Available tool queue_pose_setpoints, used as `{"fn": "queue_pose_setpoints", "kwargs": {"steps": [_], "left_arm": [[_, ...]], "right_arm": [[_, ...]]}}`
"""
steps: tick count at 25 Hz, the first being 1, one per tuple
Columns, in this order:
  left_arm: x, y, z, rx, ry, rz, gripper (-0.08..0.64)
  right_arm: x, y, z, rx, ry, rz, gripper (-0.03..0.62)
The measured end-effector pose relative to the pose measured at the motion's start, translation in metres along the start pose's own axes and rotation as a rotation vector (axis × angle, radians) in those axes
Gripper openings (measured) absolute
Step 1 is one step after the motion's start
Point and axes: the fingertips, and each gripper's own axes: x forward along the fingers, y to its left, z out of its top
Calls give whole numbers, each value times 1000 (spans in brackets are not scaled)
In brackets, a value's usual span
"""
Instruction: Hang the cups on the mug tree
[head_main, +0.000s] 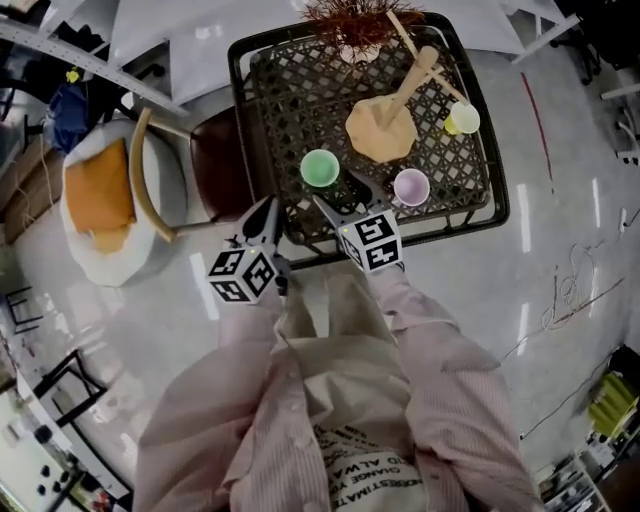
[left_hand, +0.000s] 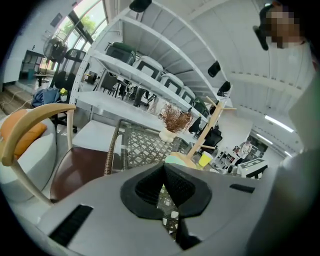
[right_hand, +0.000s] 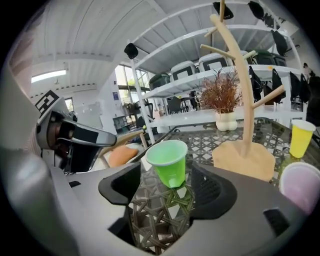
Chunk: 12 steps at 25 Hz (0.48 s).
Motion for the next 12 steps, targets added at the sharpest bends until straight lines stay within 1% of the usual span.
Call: {"fn": "queue_pose_setpoints", "kwargs": {"steps": [4, 7, 12], "left_arm": [[4, 7, -5, -22, -12, 31, -2], [5, 11, -9, -42, -17, 48, -2], [5, 17, -16, -69, -10, 72, -2]], "right_arm": [[16, -2, -6, -46, 46, 16, 285], [28, -2, -7, -77, 57, 26, 285], [40, 1, -8, -99, 88, 39, 285]]}}
